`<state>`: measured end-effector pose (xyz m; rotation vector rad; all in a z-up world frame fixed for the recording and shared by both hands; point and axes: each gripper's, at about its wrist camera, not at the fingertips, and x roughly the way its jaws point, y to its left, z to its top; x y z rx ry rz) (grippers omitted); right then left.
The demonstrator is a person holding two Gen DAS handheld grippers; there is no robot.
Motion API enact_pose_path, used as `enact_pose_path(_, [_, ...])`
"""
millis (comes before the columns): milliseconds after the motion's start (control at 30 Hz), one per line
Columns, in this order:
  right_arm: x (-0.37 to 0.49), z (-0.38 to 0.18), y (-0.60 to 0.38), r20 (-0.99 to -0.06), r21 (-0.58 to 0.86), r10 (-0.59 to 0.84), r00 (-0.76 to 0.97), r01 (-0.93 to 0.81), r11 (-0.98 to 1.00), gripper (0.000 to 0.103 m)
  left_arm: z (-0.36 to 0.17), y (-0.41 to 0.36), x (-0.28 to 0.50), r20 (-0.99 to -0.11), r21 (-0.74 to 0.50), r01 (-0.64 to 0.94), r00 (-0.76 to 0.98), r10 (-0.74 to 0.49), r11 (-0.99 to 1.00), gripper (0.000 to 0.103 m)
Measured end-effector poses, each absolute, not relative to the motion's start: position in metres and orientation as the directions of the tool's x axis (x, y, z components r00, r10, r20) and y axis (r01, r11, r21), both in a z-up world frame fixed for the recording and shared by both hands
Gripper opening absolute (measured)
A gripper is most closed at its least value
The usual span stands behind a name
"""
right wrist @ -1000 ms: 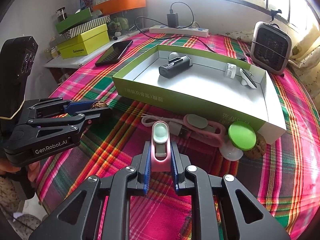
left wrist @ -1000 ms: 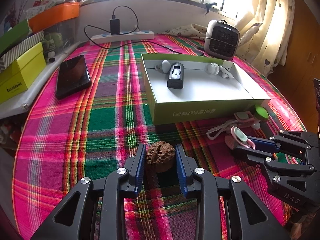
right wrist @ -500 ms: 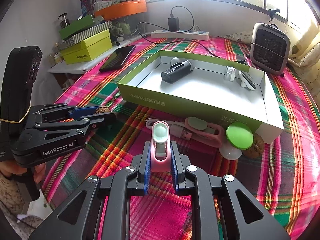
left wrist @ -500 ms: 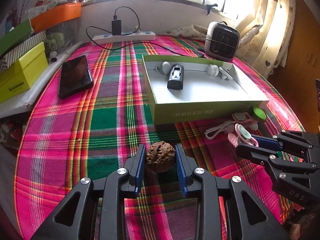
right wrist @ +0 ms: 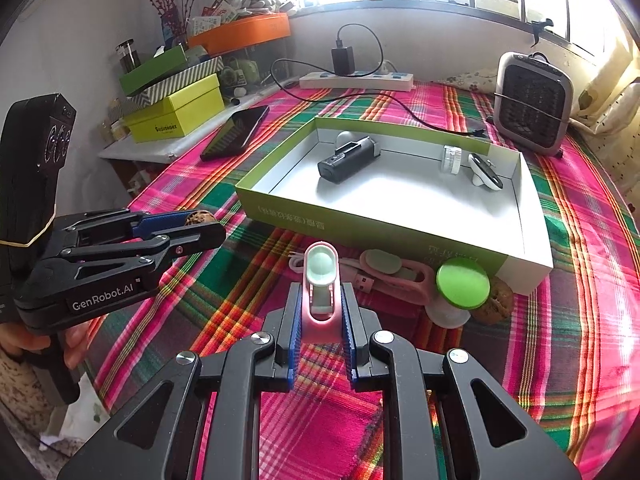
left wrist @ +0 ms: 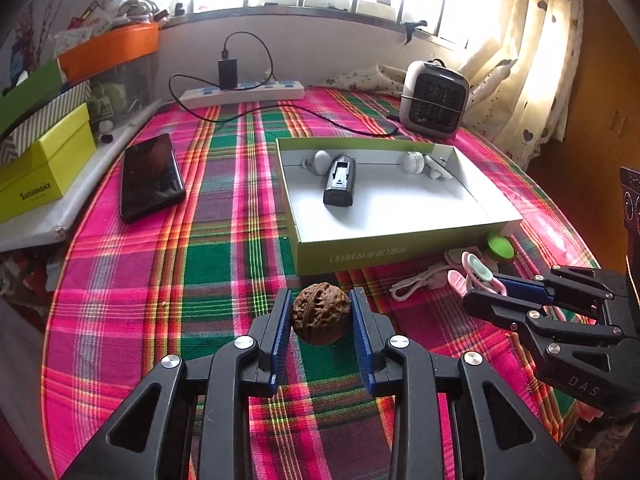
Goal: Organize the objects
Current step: 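Lift and carry the walnut and pink case toward the white box with both tools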
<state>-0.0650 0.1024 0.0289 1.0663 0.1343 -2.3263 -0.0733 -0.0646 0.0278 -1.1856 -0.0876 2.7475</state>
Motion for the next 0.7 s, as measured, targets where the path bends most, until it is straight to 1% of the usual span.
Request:
enact_pose_path(300, [-0.074,0.037,0.105,-0.717,0.132,-0.448,-0.535,0.527,-0.84,0.018,0.036,-0.062,-0.08,-0.713,-0.112,-0.121,-0.682,0.164,-0.986,0.027])
enact_pose_path(700, [-0.107,0.05,0.103,-0.712,0.104,-0.428,-0.556,0.52,-0.848,0.018,0.046,-0.056,-0.106,-0.704,-0.105,-0.133,-0.69,0.168,-0.986,0.027])
